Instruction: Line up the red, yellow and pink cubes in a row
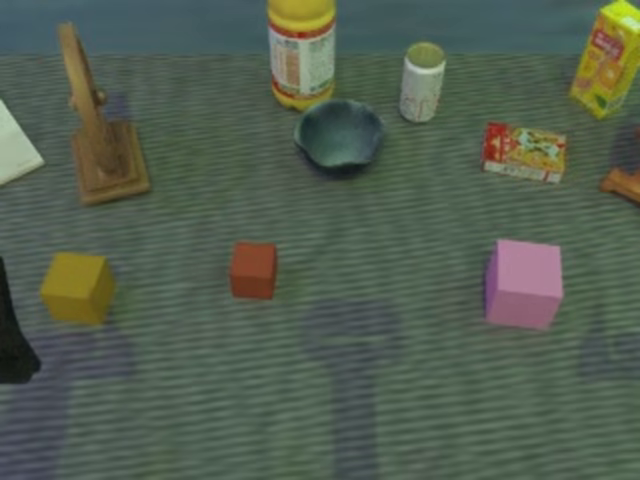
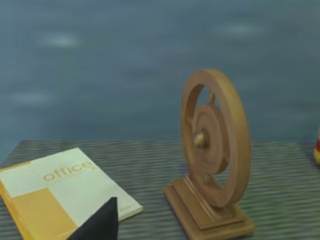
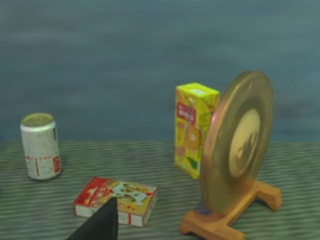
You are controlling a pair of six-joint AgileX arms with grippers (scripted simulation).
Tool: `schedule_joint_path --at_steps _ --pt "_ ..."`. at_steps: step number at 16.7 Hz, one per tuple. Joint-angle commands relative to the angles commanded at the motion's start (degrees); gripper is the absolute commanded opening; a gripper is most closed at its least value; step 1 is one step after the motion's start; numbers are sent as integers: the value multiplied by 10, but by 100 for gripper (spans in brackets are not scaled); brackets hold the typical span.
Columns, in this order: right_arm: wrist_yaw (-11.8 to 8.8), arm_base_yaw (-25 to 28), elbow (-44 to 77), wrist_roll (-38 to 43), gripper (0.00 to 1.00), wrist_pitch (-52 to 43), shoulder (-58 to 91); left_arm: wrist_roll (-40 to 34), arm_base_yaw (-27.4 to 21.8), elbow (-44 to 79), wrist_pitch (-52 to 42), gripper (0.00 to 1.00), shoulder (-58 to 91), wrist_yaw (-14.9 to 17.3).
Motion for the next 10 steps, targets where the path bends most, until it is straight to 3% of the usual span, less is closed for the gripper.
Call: schedule_joint_path --at_steps 5,10 --pt "0 0 0 0 100 0 0 -9 -9 35 -22 100 35 0" --pt "0 0 0 0 100 0 0 -43 -54 203 -126 100 216 1"
